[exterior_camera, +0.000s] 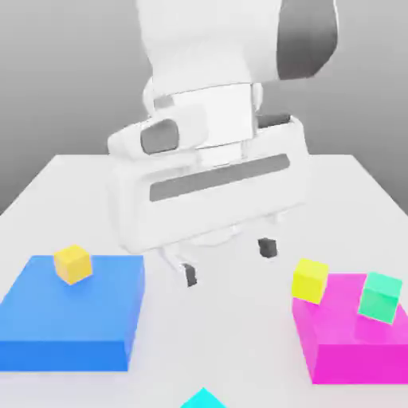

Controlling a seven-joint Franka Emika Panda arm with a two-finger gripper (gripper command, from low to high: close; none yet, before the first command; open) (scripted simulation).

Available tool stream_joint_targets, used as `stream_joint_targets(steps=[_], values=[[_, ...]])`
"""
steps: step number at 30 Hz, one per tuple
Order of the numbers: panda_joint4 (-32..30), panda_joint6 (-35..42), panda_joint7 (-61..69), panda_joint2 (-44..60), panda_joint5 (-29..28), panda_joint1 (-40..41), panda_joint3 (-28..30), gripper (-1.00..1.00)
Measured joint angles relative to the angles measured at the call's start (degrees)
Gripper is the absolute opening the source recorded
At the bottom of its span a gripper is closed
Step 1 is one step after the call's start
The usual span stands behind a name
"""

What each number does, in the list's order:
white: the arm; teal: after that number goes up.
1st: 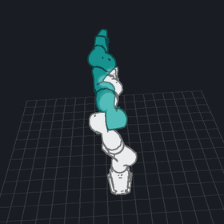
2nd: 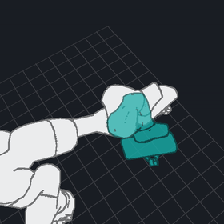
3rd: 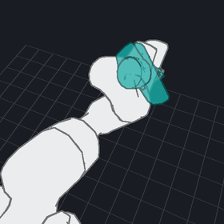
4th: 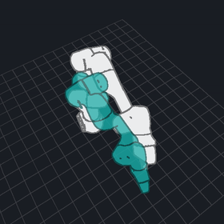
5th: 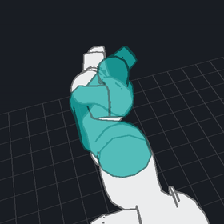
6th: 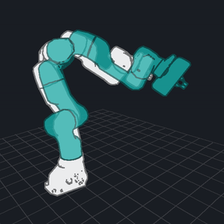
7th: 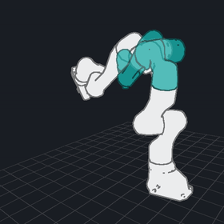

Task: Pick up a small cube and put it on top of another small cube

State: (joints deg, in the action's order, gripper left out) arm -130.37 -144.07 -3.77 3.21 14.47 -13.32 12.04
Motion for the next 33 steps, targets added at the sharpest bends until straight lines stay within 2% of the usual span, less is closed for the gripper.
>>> stream_joint_targets(steps=[4,9,13,14,20,25,33], values=[[0.1,-2.6,4.8,7.6,-0.8,0.5,-0.4,0.00],[0.1,-6.2,8.8,16.6,-4.5,0.6,-0.1,0.00],[1.6,-12.1,11.1,24.8,-3.0,2.2,-2.2,0.00],[1.9,-13.3,11.5,26.3,-2.6,2.7,-2.7,-1.00],[2.0,-13.7,11.7,27.1,-2.3,2.9,-3.0,-1.00],[0.3,-7.6,9.6,19.2,-5.1,0.9,-0.5,-1.00],[-4.9,2.5,5.6,4.8,-6.6,-9.2,-8.9,-1.00]])
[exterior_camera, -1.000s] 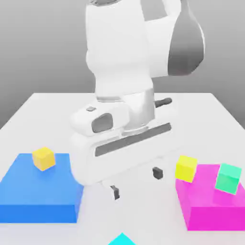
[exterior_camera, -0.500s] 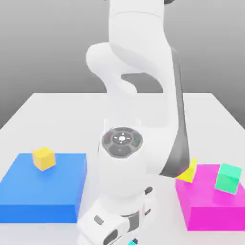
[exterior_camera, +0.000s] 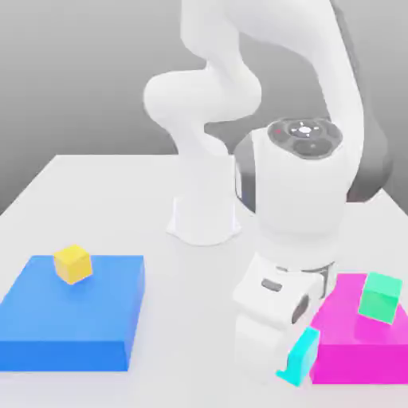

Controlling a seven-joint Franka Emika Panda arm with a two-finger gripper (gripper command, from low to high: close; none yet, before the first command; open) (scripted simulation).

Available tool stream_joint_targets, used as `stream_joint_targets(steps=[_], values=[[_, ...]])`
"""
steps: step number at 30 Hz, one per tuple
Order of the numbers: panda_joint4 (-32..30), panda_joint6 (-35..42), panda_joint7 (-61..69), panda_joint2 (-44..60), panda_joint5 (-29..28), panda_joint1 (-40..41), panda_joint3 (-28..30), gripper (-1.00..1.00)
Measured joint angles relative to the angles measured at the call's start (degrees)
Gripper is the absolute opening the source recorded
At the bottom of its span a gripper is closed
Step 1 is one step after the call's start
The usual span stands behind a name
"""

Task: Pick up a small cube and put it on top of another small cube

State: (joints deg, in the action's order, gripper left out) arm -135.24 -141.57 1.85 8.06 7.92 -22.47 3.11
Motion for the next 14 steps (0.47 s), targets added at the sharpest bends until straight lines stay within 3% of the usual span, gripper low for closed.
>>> stream_joint_targets(steps=[6,10,11,14], values=[[-4.3,5.8,-6.5,-11.5,-6.1,-10.5,-5.6,-1.00],[-6.8,-1.4,-8.0,-7.0,-7.7,-11.0,-5.6,-1.00],[-7.2,-2.7,-8.1,-6.1,-7.8,-10.9,-5.6,1.00],[-7.2,-2.7,-8.1,-6.1,-7.8,-10.9,-5.6,1.00]])
